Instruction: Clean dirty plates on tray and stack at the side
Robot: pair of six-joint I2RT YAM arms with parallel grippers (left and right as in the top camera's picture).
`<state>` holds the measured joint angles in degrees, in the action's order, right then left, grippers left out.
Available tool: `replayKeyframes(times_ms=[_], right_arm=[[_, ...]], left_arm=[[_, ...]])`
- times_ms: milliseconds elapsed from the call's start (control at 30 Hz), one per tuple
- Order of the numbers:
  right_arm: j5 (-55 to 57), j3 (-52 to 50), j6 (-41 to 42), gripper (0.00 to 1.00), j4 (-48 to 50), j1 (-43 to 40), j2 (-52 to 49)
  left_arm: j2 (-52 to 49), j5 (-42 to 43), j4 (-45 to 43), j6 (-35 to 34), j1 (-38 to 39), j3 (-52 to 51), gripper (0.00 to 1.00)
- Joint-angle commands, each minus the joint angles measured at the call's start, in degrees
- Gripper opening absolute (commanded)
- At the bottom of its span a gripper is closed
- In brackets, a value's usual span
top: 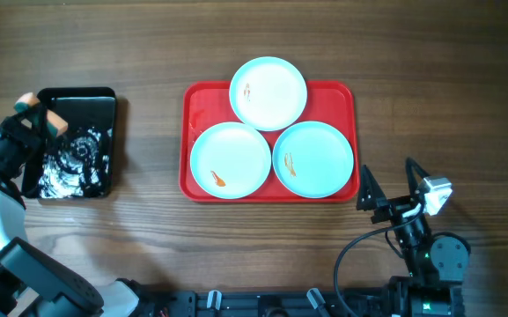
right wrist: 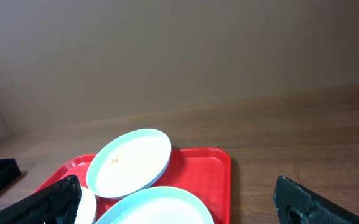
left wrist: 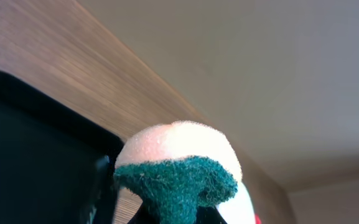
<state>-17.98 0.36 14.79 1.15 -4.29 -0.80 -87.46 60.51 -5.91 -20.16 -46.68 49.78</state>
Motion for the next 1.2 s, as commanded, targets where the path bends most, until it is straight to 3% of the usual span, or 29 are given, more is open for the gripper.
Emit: replayKeyframes(times_ms=[0,133,433,633,800,933,1033,1167], right_arm=[[-0.5,0.0,0.4,1.0,0.2,-0.2,0.0],[-0.5,0.0,0.4,1.0,0.2,-0.2,0.0],[-0.5,0.0,0.4,1.0,0.2,-0.2,0.0],[-0.5,0.0,0.4,1.0,0.2,-0.2,0.0],[-0.5,0.0,0.4,1.0,0.2,-0.2,0.0],[-0.5,0.0,0.4,1.0,0.2,-0.2,0.0],[-0.5,0.0,0.4,1.0,0.2,-0.2,0.0],[-0.4,0.0,0.3,1.0,0.2,-0.2,0.0]], left_arm=[[0.5,7.7,-0.1,-6.2,-0.4,0.5,0.07],[0.5,7.8,0.8,-11.9,-0.5,0.5,0.04],[2.2,7.8,2.4,-12.0,-0.3,0.5,0.04],[9.0,-1.8,7.4,-15.2,0.2,2.0,0.06],[10.9,-11.0,26.4,-5.2,4.2,11.4,0.04],[10.8,-29.8,44.0,5.9,11.8,20.4,0.04],[10.8,-40.1,48.3,6.7,16.4,23.1,0.04],[10.8,-39.9,49.8,7.5,22.0,23.3,0.04]])
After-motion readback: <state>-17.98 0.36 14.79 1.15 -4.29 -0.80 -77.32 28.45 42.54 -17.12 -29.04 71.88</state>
